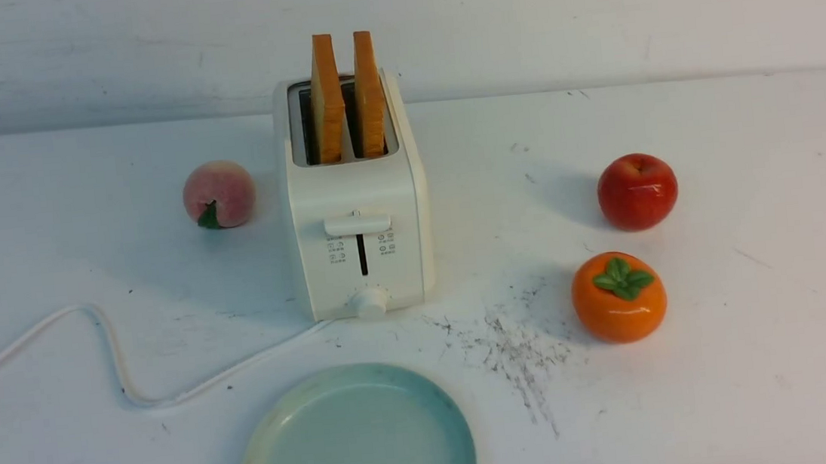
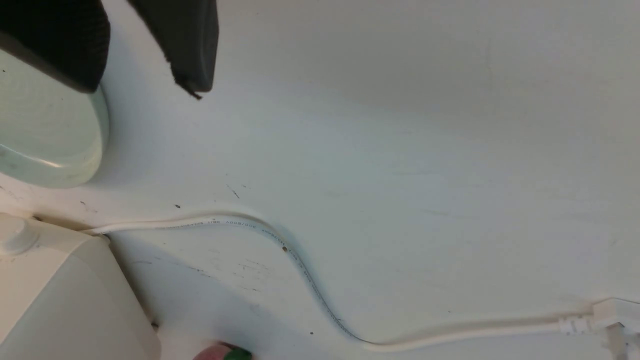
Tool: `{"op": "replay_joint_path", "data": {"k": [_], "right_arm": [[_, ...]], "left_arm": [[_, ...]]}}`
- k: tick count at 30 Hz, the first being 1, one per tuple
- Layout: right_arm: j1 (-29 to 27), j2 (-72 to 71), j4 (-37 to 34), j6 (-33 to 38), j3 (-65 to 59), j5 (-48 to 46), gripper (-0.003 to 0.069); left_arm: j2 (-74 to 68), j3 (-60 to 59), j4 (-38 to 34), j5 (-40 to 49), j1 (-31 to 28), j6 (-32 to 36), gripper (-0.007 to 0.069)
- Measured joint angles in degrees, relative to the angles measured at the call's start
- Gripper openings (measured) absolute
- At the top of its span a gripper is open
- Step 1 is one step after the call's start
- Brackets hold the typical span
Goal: Take toasted bread from bread machine on white table place on plate.
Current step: 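Grasp the toast slice in the toaster and pull it up out of the slot with the right gripper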
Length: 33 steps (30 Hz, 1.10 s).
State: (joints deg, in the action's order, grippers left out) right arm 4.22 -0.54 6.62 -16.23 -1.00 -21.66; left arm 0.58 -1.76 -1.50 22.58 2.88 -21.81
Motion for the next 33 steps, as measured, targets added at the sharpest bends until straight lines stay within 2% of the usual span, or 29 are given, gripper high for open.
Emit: {"op": "replay_joint_path", "data": {"k": [1, 4, 5, 6, 8, 9, 11, 12, 14, 15, 17, 19, 20, 23, 29, 32, 33], "right_arm": [[0.0, 0.0, 0.0, 0.0, 0.0, 0.0, 0.024], [0.0, 0.0, 0.0, 0.0, 0.0, 0.0, 0.024], [0.0, 0.0, 0.0, 0.0, 0.0, 0.0, 0.024], [0.0, 0.0, 0.0, 0.0, 0.0, 0.0, 0.024], [0.0, 0.0, 0.0, 0.0, 0.0, 0.0, 0.024], [0.0, 0.0, 0.0, 0.0, 0.0, 0.0, 0.024], [0.0, 0.0, -0.5, 0.0, 0.0, 0.1, 0.024], [0.0, 0.0, -0.8, 0.0, 0.0, 0.1, 0.024], [0.0, 0.0, -5.5, -1.9, -0.1, 2.1, 0.024], [0.0, 0.0, -6.1, -2.2, -0.2, 2.3, 0.024], [0.0, 0.0, -15.2, -6.7, -0.4, 5.5, 0.024], [0.0, 0.0, -18.8, -8.5, -0.4, 7.0, 0.024], [0.0, 0.0, -24.0, -10.6, -0.4, 8.4, 0.024], [0.0, 0.0, -30.9, -12.7, -0.4, 9.9, 0.024], [0.0, 0.0, -35.5, -13.3, -0.4, 12.6, 0.023], [0.0, 0.0, -35.6, -13.3, 0.1, 16.2, 0.019], [0.0, 0.0, -35.1, -12.8, 1.5, 19.4, 0.0153]], "left_arm": [[0.0, 0.0, -0.1, -0.1, 0.0, -0.1, 0.0238], [0.0, 0.0, -10.8, -2.1, 0.0, -5.6, 0.0238], [0.0, 0.0, -11.8, -2.3, 0.0, -6.7, 0.0238], [0.0, 0.0, -21.1, -4.3, 0.0, -11.9, 0.0238], [0.0, 0.0, -31.1, -5.5, 0.0, -16.2, 0.0238], [0.0, 0.0, -32.9, -5.7, 0.0, -17.2, 0.0238], [0.0, 0.0, -41.7, -6.3, 0.0, -19.6, 0.0238], [0.0, 0.0, -42.3, -6.4, 0.0, -19.7, 0.0238], [0.0, 0.0, -48.1, -7.2, 0.0, -20.4, 0.0238], [0.0, 0.0, -48.5, -7.2, 0.0, -20.5, 0.0238], [0.0, 0.0, -51.9, -8.1, -0.1, -20.6, 0.0238], [0.0, 0.0, -52.7, -8.3, -0.1, -20.6, 0.0238], [0.0, 0.0, -53.4, -8.5, -0.1, -20.7, 0.0238], [0.0, 0.0, -54.0, -8.8, -0.1, -20.8, 0.0238], [0.0, 0.0, -54.2, -9.8, -0.1, -20.3, 0.0237], [0.0, 0.0, -54.3, -13.0, -0.1, -18.0, 0.0237], [0.0, 0.0, -54.6, -14.7, -0.1, -17.0, 0.0236]]}}
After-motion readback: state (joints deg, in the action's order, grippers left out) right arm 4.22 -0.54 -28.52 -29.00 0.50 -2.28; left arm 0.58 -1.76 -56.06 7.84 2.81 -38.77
